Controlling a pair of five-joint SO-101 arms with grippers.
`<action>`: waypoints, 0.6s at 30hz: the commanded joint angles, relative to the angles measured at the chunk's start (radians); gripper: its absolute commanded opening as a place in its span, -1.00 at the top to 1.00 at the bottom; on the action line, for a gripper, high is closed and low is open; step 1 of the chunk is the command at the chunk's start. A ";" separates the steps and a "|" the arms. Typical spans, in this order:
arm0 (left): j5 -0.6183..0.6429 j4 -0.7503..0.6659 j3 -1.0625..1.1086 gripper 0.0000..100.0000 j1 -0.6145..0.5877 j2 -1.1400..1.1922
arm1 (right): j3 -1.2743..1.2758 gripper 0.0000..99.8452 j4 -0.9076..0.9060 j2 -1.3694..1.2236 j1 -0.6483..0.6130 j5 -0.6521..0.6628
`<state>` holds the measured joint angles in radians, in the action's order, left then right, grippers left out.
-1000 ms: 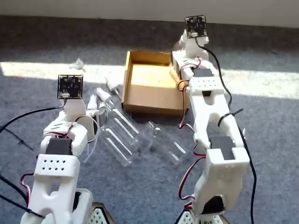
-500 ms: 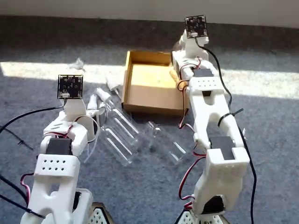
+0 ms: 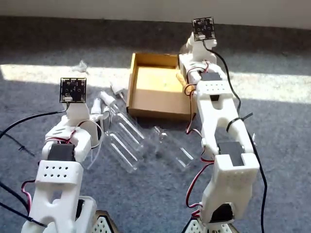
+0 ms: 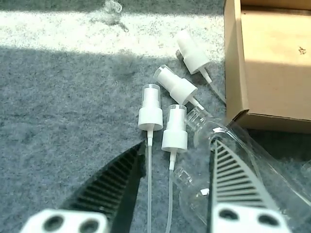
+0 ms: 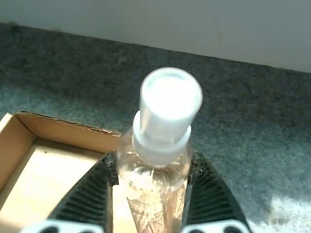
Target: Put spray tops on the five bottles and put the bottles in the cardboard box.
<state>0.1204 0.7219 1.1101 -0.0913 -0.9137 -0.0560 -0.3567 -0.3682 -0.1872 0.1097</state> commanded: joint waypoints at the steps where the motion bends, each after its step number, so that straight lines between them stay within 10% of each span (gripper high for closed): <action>1: -0.005 -0.017 -0.005 0.59 -0.002 -0.007 | -0.012 0.98 0.022 0.015 0.004 -0.009; 18: -0.005 -0.017 -0.005 0.59 -0.002 -0.005 | 0.022 0.72 0.018 0.016 0.004 -0.011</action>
<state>0.1204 0.7219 1.1101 -0.0913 -0.9137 -0.0207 -0.3567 -0.3682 -0.1887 0.1082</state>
